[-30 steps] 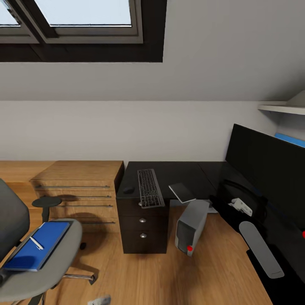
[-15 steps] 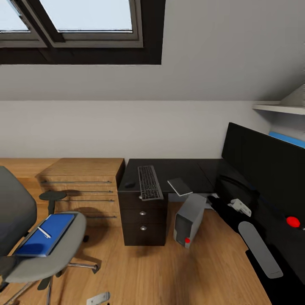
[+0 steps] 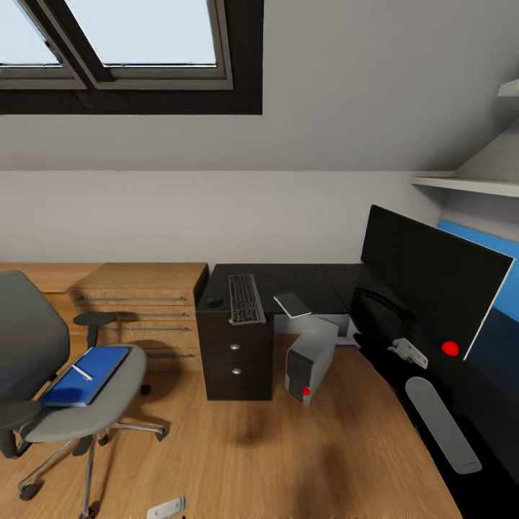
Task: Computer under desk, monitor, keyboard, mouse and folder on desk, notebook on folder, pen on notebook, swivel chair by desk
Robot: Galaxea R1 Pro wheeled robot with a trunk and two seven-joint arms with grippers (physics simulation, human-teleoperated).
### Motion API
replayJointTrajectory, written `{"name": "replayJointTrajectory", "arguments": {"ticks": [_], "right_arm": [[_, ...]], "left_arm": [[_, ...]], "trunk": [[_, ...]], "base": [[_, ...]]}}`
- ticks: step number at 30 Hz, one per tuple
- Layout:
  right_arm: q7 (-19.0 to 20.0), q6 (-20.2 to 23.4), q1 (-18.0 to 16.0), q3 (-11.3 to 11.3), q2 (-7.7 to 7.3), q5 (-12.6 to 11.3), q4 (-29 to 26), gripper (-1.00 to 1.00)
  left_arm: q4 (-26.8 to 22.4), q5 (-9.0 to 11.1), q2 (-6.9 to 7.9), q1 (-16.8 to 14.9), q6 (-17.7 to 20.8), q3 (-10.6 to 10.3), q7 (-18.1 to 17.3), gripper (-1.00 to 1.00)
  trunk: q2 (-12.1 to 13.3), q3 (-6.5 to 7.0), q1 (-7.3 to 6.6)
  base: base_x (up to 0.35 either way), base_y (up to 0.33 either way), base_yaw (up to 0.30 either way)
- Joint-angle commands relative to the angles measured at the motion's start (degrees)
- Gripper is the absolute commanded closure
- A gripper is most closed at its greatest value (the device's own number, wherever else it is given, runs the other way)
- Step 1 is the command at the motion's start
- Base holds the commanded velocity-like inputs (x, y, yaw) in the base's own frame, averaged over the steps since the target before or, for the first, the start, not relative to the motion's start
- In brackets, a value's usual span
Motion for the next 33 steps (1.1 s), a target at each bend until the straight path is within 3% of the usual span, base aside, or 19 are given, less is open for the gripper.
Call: {"name": "replayJointTrajectory", "arguments": {"ticks": [1, 17, 33], "right_arm": [[-0.4, 0.1, -0.1, 0.1, -0.06, -0.3, -0.1, -1.00], [-0.6, 0.0, -0.1, -0.2, -0.09, -0.3, 0.8, -1.00], [-0.6, 0.0, -0.1, -3.0, -0.62, -0.2, 2.1, -1.00]], "left_arm": [[0.0, 0.6, 0.05, 0.0, -0.3, -0.5, 0.4, -1.00], [0.0, 0.6, 0.03, 0.0, -0.4, -0.3, 0.4, -1.00], [1.0, 0.6, -0.03, 0.0, -0.4, -0.4, 0.4, -1.00]], "trunk": [[0.0, -0.06, -0.03], [0.0, -0.06, -0.03], [0.0, 0.36, -0.03]], "base": [[-0.231, -0.077, 0.000], [-0.060, -0.018, -0.004], [-0.001, 0.000, -0.198]]}}
